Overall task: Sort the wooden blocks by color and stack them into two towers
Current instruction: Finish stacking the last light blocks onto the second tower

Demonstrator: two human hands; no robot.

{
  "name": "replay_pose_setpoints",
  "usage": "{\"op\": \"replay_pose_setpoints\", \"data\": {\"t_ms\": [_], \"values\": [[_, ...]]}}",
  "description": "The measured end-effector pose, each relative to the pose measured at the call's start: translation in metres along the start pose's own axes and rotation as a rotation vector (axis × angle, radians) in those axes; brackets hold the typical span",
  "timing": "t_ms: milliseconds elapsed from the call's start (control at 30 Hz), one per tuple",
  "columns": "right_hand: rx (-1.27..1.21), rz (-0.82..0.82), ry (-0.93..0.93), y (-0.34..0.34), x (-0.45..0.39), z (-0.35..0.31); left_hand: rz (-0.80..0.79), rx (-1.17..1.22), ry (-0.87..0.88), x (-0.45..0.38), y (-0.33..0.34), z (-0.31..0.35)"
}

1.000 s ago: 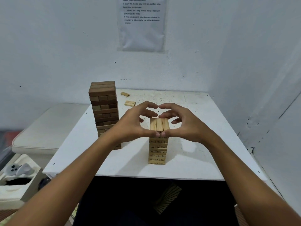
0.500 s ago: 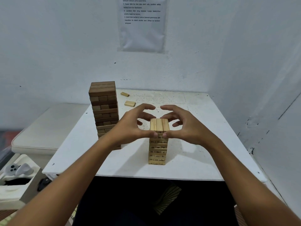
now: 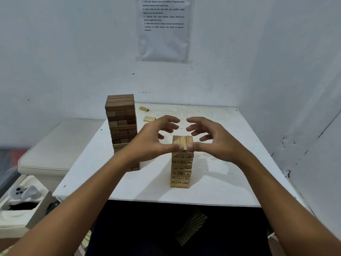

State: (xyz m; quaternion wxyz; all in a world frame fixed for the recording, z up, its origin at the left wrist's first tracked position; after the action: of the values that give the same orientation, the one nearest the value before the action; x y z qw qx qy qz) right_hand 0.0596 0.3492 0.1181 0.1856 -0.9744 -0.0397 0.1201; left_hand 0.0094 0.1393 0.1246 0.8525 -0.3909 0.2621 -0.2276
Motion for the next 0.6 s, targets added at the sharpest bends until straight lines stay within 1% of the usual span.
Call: {"op": "replay_pose_setpoints", "data": {"t_ms": [133, 233, 400, 500, 600], "values": [[-0.001, 0.096, -0.044, -0.004, -0.004, -0.024, 0.05, -0.069, 0.077, 0.002, -0.019, 0.02], [0.011, 0.149, -0.114, -0.007, -0.01, -0.052, 0.104, -0.136, 0.149, 0.003, -0.04, 0.04], [0.121, 0.135, -0.201, -0.01, -0.028, -0.101, 0.185, -0.26, 0.239, -0.001, -0.107, 0.065], [0.185, 0.131, -0.232, -0.013, -0.049, -0.121, 0.235, -0.315, 0.228, -0.008, -0.152, 0.064], [0.256, 0.116, -0.238, -0.016, -0.078, -0.127, 0.241, -0.377, 0.176, -0.019, -0.184, 0.044]]}}
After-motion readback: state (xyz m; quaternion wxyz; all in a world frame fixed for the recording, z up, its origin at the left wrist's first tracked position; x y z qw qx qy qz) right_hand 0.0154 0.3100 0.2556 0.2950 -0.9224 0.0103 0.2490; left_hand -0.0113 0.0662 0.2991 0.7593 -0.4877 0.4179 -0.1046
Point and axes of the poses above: each hand's wrist, its own x-axis away from the middle knuckle, its own y-axis out of the palm, z = x × y, the point moved 1 cm from there along -x, towards the middle knuckle, and after that the axes turned 15 degrees about -x, right-handed, at the moved point
